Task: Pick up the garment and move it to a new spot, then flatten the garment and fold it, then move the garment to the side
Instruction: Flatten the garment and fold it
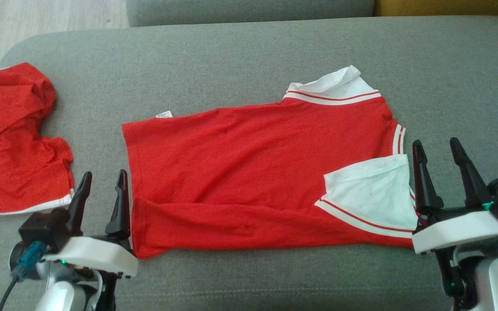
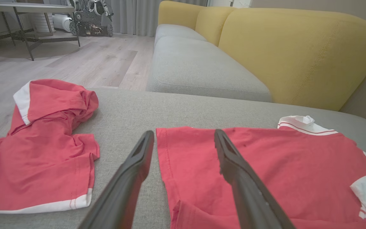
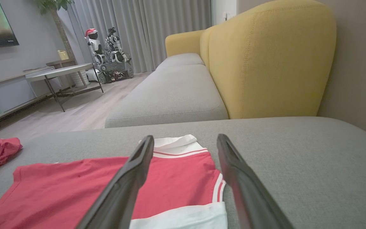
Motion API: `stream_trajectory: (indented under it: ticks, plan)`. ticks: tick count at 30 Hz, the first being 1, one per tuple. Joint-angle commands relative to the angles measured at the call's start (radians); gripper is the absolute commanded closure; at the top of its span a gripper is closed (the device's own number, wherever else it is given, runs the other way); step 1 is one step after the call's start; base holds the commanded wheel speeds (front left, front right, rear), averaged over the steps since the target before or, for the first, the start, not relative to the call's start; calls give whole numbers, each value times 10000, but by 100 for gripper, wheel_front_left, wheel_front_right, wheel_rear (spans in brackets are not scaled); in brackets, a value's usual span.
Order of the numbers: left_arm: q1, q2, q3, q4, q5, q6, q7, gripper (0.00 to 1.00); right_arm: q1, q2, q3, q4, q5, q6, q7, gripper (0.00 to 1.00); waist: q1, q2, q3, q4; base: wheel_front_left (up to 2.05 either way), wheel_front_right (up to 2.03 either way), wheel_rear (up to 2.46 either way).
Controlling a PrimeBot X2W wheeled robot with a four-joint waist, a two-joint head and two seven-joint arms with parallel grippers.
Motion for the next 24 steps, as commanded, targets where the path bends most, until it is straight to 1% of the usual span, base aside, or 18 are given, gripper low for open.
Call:
stream_trajectory:
  ticks: [1,6,8,10,13,17,24]
  plan:
    - [-410,257,407,-351,69,89,-69,0,-319,-104,256,-447,-45,-7,14,0,0,0,-9,4,0,0,0]
    - [-435,273,322,-383,122,167,44,0,-268,-96,222,-613,-69,-7,175,0,0,0,17,10,0,0,0]
    - [-568,291,310,-295,88,129,94,0,-254,-91,195,-639,-43,-7,211,0,0,0,101,13,0,0,0]
    - [-894,310,247,-166,78,17,153,0,-280,-87,152,-669,-28,-7,232,0,0,0,237,38,0,0,0]
    - [-1761,290,111,248,15,-263,317,0,-429,-82,116,-791,-18,-7,245,0,0,0,628,63,0,0,0]
    - [-3254,193,96,1449,-308,-726,585,0,-768,-77,194,-910,-10,-7,228,0,0,0,1313,-47,0,0,0]
    - [-5541,132,302,4447,-959,-1422,1059,0,-1346,-72,498,-736,176,-7,68,0,0,0,2389,-348,0,0,0]
